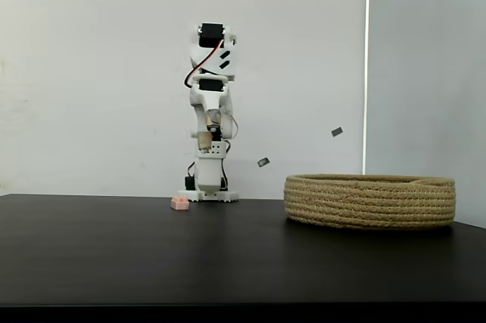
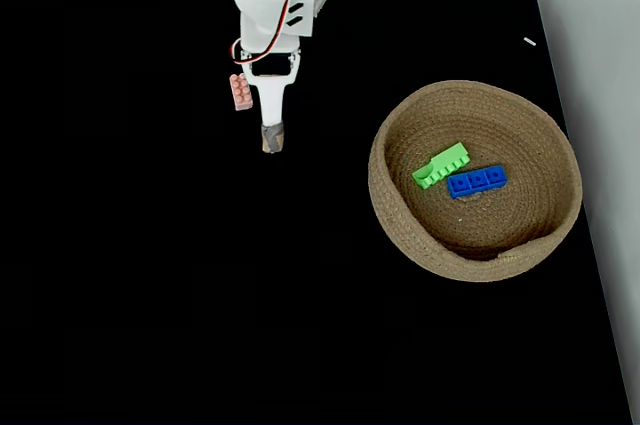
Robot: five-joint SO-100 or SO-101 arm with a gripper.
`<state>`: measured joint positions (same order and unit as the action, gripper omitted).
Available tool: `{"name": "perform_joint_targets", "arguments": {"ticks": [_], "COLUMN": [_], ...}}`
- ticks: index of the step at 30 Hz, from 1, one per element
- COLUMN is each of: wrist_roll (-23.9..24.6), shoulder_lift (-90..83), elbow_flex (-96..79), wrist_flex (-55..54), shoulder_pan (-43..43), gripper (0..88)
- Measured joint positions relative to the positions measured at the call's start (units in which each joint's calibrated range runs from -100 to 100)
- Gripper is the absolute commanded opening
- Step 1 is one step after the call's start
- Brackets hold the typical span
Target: Place the lego blocks in the tray
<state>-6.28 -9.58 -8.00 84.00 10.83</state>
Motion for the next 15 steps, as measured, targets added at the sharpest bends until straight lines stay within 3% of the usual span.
{"name": "perform_joint_targets", "arguments": {"ticks": [3, 6, 9, 15], "wrist_roll": [-2.9, -1.3, 3.9, 19.3], "shoulder_lift": [0.0, 0.0, 0.1, 1.9], "elbow_flex": [-0.3, -2.7, -3.8, -7.2], "wrist_flex": [1.9, 2.1, 0.2, -2.5], "shoulder_pan": [4.4, 8.0, 10.2, 13.4], "gripper": [45.7, 47.6, 48.9, 47.1]}}
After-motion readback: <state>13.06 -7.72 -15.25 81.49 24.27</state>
